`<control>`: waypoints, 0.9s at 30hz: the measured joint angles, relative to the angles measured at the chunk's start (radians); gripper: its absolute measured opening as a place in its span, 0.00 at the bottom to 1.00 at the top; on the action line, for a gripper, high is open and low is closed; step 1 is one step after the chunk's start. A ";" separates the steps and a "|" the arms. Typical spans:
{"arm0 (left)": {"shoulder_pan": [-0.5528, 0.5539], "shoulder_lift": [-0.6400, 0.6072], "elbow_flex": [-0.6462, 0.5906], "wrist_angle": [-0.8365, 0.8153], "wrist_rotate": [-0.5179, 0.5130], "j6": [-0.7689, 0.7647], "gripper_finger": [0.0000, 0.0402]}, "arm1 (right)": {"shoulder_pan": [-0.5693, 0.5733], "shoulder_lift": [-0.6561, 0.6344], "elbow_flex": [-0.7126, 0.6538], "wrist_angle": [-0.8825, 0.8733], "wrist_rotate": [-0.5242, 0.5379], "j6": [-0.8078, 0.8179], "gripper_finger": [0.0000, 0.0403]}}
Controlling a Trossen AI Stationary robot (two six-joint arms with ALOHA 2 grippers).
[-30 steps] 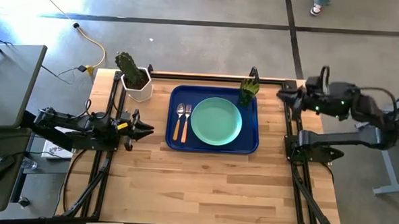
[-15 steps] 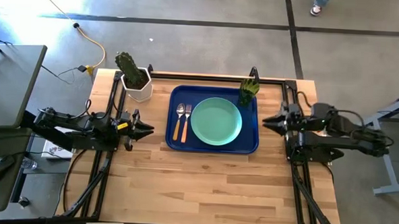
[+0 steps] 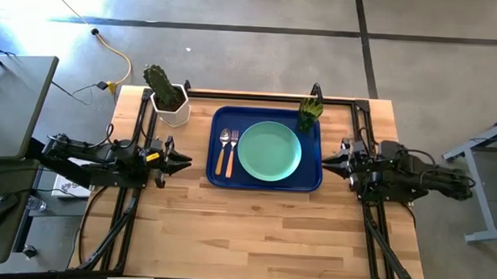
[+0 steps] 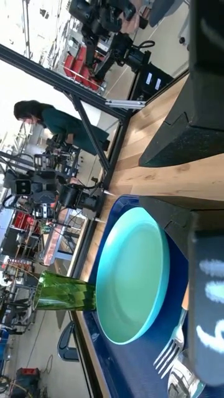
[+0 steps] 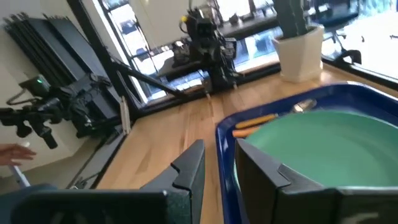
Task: Pick and place plate/cup/fork/spoon on tray
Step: Return to Home Position
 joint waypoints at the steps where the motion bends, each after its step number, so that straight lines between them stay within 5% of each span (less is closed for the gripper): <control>1: 0.000 0.000 0.000 0.000 0.000 0.000 0.18 | 0.000 -0.019 -0.019 0.020 -0.006 0.000 0.20; 12: 0.000 0.000 0.000 0.001 0.000 0.000 0.18 | 0.000 -0.061 -0.150 0.111 -0.072 0.020 0.20; 27: 0.000 0.000 0.000 0.001 0.000 0.000 0.18 | 0.000 -0.036 -0.155 0.118 -0.028 -0.058 0.20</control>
